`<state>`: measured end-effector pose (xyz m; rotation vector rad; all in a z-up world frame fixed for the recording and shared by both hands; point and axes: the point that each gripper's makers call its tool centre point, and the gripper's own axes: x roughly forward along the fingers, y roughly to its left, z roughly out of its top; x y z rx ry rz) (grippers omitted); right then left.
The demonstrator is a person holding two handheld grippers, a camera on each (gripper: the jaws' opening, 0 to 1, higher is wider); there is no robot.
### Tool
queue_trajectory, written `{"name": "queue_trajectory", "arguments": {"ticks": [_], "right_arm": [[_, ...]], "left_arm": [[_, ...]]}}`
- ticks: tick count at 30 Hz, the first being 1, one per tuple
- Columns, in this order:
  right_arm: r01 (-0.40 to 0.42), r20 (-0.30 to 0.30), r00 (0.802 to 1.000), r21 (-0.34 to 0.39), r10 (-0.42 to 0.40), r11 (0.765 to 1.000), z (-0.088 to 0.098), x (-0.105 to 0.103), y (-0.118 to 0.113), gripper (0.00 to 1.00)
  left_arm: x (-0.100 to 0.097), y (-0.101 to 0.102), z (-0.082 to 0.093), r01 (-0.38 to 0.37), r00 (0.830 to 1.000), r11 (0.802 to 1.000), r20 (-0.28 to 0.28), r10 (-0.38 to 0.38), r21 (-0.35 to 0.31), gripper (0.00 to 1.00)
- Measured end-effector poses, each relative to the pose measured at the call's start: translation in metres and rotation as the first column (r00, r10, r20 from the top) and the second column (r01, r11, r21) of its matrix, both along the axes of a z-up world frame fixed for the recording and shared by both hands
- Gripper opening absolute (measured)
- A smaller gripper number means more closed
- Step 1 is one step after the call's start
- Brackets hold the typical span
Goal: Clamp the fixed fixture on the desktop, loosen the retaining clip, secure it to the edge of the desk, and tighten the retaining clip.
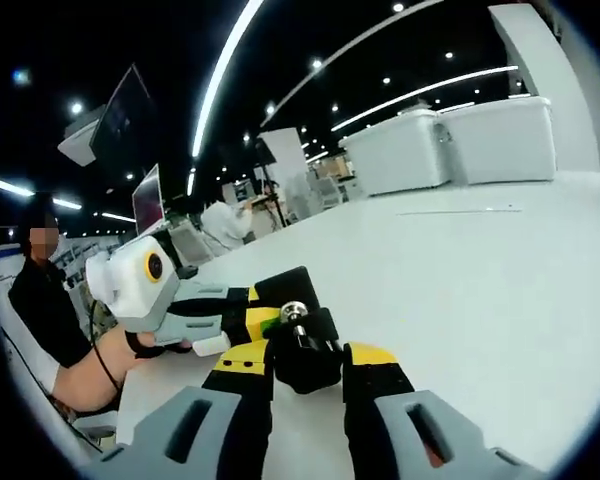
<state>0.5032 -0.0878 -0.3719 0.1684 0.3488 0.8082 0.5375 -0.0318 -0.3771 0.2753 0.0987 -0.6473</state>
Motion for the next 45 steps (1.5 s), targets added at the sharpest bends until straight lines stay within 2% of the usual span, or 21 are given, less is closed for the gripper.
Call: {"name": "queue_trajectory", "arguments": {"ticks": [2,4,5,7,9,11,13,14,19,21,22,23,24,25,27,29,31,33,34,40,45], "right_arm": [[0.003,0.001,1.000,0.005,-0.003,1.000,-0.001,-0.001,0.001,0.26],[-0.012,0.099,0.995,-0.035,0.015,0.999,0.002,0.000,0.001,0.26],[-0.014,0.163,0.986,-0.082,0.027,0.997,0.003,-0.002,0.001,0.26],[-0.003,0.291,0.955,-0.181,0.056,0.983,0.006,-0.004,0.004,0.26],[0.025,0.378,0.923,-0.260,0.078,0.965,0.007,-0.006,0.005,0.26],[0.055,0.423,0.902,-0.311,0.086,0.949,0.007,-0.005,0.006,0.26],[0.076,0.479,0.869,-0.381,0.127,0.921,0.007,-0.005,0.007,0.26],[0.085,0.491,0.861,-0.391,0.130,0.916,0.007,-0.004,0.008,0.26],[0.085,0.467,0.878,-0.359,0.100,0.930,0.007,0.000,0.006,0.26],[0.076,0.426,0.902,-0.320,0.072,0.944,0.006,0.000,0.006,0.26],[0.071,0.390,0.920,-0.273,0.042,0.959,0.008,0.001,0.005,0.26],[0.064,0.324,0.946,-0.211,0.008,0.975,0.010,0.000,0.003,0.26],[0.055,0.277,0.961,-0.132,-0.017,0.990,0.016,0.001,0.001,0.26],[0.055,0.201,0.979,-0.044,-0.045,0.998,0.021,0.004,-0.004,0.26],[0.064,0.076,0.995,0.069,-0.069,0.996,0.022,0.009,-0.012,0.26],[0.049,-0.010,0.999,0.146,-0.048,0.988,0.023,0.009,-0.014,0.26],[0.008,-0.051,0.999,0.150,0.000,0.989,0.017,0.003,-0.011,0.28],[-0.030,-0.097,0.994,0.113,0.042,0.993,0.006,-0.003,-0.006,0.28],[-0.025,-0.084,0.996,0.098,0.033,0.995,0.005,-0.001,-0.006,0.29],[-0.010,-0.093,0.996,0.045,0.014,0.999,-0.004,0.003,-0.002,0.26],[-0.011,-0.076,0.997,0.065,0.016,0.998,-0.003,0.002,-0.003,0.26]], "left_arm": [[0.000,0.000,0.000,-0.001,1.000,1.000,0.000,0.001,0.000,0.06],[0.001,0.001,0.000,-0.002,1.000,1.000,0.000,0.002,0.000,0.06],[0.001,0.001,0.000,-0.001,1.000,1.000,0.000,0.001,0.000,0.06],[0.001,0.000,0.001,0.001,1.000,1.000,0.001,-0.001,0.001,0.06],[0.001,0.000,0.001,0.001,1.000,1.000,0.002,-0.001,0.001,0.06],[0.002,0.000,0.001,0.001,1.000,1.000,0.001,-0.001,0.002,0.06],[0.002,0.000,0.001,0.001,1.000,1.000,0.001,-0.001,0.001,0.06],[0.002,0.000,0.001,0.001,1.000,1.000,0.001,-0.001,0.001,0.06],[0.004,0.001,0.001,0.001,1.000,1.000,0.001,-0.001,0.001,0.06],[0.004,0.001,0.001,0.001,1.000,1.000,0.001,-0.001,0.001,0.06],[0.005,0.001,0.000,0.001,1.000,1.000,0.000,-0.001,0.001,0.06],[0.005,0.001,0.000,0.001,1.000,1.000,0.000,-0.001,0.001,0.06],[0.005,0.001,0.000,0.001,1.000,1.000,0.000,-0.001,0.001,0.06],[0.005,0.001,0.001,0.001,1.000,1.000,0.002,-0.001,0.002,0.06],[0.005,0.001,0.001,0.001,1.000,1.000,0.002,-0.001,0.002,0.06],[0.005,0.001,0.001,0.001,1.000,1.000,0.002,-0.001,0.002,0.06],[0.005,0.001,0.001,0.001,1.000,1.000,0.002,-0.001,0.002,0.06],[0.005,0.001,0.001,0.001,1.000,1.000,0.003,-0.001,0.002,0.06],[0.005,0.001,0.001,-0.001,1.000,1.000,0.003,0.001,0.002,0.06],[0.005,0.001,0.000,-0.001,1.000,1.000,0.004,0.001,0.002,0.06],[0.004,0.001,0.000,-0.002,1.000,1.000,0.004,0.002,0.003,0.06]]}}
